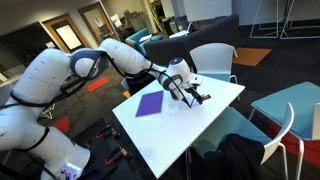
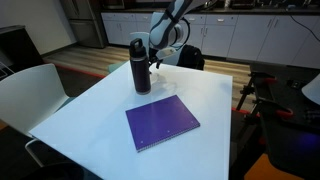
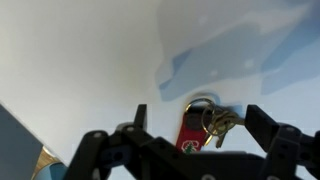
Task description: Move the keys to the front
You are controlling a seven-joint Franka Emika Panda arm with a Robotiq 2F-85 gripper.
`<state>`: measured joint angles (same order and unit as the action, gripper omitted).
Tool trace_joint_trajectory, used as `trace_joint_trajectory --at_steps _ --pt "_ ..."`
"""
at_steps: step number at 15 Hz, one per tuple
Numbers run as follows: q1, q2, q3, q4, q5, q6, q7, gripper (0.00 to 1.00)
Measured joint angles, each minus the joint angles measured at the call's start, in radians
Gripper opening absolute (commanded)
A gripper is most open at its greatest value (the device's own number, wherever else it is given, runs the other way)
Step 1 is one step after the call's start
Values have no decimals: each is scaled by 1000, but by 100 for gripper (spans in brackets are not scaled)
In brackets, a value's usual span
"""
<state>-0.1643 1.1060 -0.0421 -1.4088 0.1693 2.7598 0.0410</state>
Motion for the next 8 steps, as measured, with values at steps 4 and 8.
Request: trace_joint_trajectory --at_steps 4,8 --pt "-2 60 17 37 0 84 0 66" --pt "-3 85 19 78 0 95 2 34"
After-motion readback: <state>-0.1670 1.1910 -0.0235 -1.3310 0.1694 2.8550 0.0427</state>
